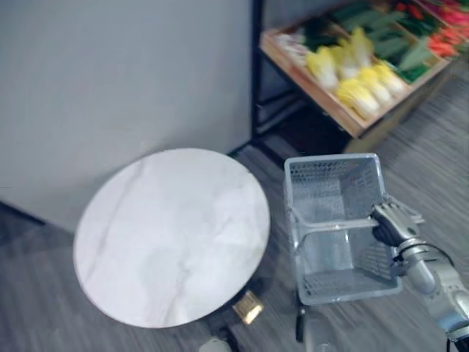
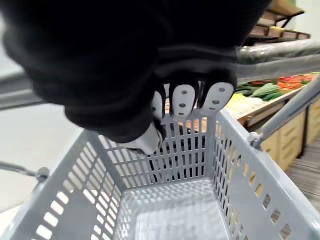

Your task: Pick vegetable in the basket

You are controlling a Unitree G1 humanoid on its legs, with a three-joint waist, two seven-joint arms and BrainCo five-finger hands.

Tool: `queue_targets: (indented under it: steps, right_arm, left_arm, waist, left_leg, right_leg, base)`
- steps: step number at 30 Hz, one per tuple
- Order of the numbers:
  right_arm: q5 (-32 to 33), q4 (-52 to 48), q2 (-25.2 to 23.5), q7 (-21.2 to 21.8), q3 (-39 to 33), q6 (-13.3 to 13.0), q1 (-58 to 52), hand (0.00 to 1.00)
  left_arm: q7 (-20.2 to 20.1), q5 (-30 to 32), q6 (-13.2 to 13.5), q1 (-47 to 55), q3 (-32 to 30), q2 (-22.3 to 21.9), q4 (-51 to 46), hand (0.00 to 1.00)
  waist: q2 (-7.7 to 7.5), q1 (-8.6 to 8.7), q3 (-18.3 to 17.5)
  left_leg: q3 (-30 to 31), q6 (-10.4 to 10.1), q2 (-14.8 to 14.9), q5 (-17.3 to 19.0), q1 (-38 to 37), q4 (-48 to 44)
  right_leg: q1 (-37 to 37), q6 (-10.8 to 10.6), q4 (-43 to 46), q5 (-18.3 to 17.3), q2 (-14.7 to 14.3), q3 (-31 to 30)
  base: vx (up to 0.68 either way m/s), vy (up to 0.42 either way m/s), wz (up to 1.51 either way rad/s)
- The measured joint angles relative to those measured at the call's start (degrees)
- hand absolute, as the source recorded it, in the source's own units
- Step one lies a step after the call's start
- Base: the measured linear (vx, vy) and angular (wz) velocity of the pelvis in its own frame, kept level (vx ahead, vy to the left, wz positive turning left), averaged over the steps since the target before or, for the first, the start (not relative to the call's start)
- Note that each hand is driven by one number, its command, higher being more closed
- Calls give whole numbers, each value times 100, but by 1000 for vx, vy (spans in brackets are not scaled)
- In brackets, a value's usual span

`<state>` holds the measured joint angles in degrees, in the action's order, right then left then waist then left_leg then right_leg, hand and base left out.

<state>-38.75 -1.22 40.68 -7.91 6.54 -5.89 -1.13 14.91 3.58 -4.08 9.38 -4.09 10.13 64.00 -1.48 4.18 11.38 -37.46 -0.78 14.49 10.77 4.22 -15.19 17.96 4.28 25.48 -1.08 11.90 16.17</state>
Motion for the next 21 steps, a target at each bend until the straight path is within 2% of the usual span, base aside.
queue_targets:
  steps: [2, 4, 5, 6, 7, 9, 12, 13, 15, 17, 19, 20, 21]
  right_arm:
    - [-43, 226, 5, -39, 128, -84, 346, 100]
    - [-127, 292, 6, -40, 193, -85, 522, 100]
    - [-129, 312, 7, -40, 269, -86, 580, 100]
    - [-130, 312, 3, -40, 309, -91, 593, 100]
    - [-130, 319, 11, -40, 310, -91, 593, 100]
    - [-130, 337, 60, -39, 310, -57, 537, 100]
    - [-137, 342, 120, -39, 296, -40, 322, 100]
    - [-136, 305, 121, -40, 278, -43, 196, 100]
    - [-136, 179, 126, -66, 207, -56, 35, 100]
    - [-132, 105, 126, -105, 87, -92, -91, 100]
    - [-129, 95, 126, -133, 66, -175, -153, 100]
    - [-126, 95, 123, -144, 70, -194, -166, 100]
    - [-121, 93, 120, -159, 78, -199, -139, 100]
  left_arm:
    - [0, -6, -19, 12, 164, 108, 18, 0]
    - [-4, -8, -19, -68, 163, 167, 24, 0]
    - [-13, -8, -16, -89, 169, 192, 20, 0]
    - [-13, -7, -11, -99, 169, 217, 14, 0]
    - [-38, -7, -12, -131, 198, 237, 17, 0]
    - [-7, -6, -23, -269, 207, 127, 218, 0]
    - [25, 5, -29, -265, 208, 67, 341, 0]
    - [42, 5, -32, -227, 199, 71, 389, 0]
    - [48, 6, -35, -199, 196, 82, 392, 0]
    - [43, 5, -28, -179, 193, 115, 381, 0]
    - [59, 6, -20, -100, 165, 17, 381, 0]
    - [75, 5, -16, -67, 128, 15, 378, 0]
    - [57, 5, -14, 7, 114, -47, 384, 0]
  waist:
    - [-124, -128, -67]
    - [-112, -229, -58]
    - [-116, -272, -63]
    - [-129, -267, -83]
    - [-89, -250, -98]
    - [81, -233, -133]
    - [240, -68, -132]
    - [267, 27, -142]
    - [293, 49, -156]
    - [298, 43, -153]
    - [300, 38, -133]
    - [248, 26, -99]
    - [277, -22, -101]
  left_leg:
    - [-780, 31, 120, 12, -163, -98]
    - [-1109, 36, 283, 15, -128, -268]
    - [-1300, 35, 387, 16, -114, -407]
    - [-1419, 33, 458, 17, -61, -513]
    - [-1471, 8, 535, 0, 17, -574]
    - [-1685, -121, 700, -130, 48, -579]
    - [-1727, -202, 880, -417, -192, -519]
    - [-1701, -208, 1044, -577, -320, -605]
    - [-1660, -205, 1248, -735, -340, -883]
    - [-1458, -140, 1349, -995, -326, -1210]
    - [-333, -104, 1224, -1538, -212, -1515]
    - [42, -112, 1172, -1624, -130, -1638]
    - [889, -321, 838, -1259, -27, -1673]
  right_leg:
    - [-602, -42, 147, -126, 296, 373]
    - [-790, -149, 37, -48, 477, 367]
    - [-1000, -382, -289, 146, 594, 338]
    - [-1176, -741, -702, 315, 615, 268]
    - [-1274, -948, -1163, 274, 495, 226]
    - [-1364, -1105, -1836, 166, 270, 295]
    - [-1643, -1155, -2085, 128, 27, 348]
    - [-1838, -1135, -2169, 114, -107, 414]
    - [-1917, -1081, -2170, 41, -194, 428]
    - [-1957, -965, -2137, -80, -195, 358]
    - [-1976, -878, -2058, -151, -186, 5]
    - [-1967, -844, -2030, -172, -182, -124]
    - [-1884, -788, -2013, -225, -146, -504]
  base:
    - [-50, 72, -186]
    - [-62, -64, -152]
    - [-74, -188, -137]
    - [-72, -211, -111]
    - [-82, -283, -94]
    - [-79, -295, -77]
    - [-33, -269, -27]
    - [-36, -240, -13]
    - [-56, -178, -19]
    - [-70, -121, -39]
    - [-91, -129, -66]
    - [-76, -60, -95]
    - [-97, 28, -142]
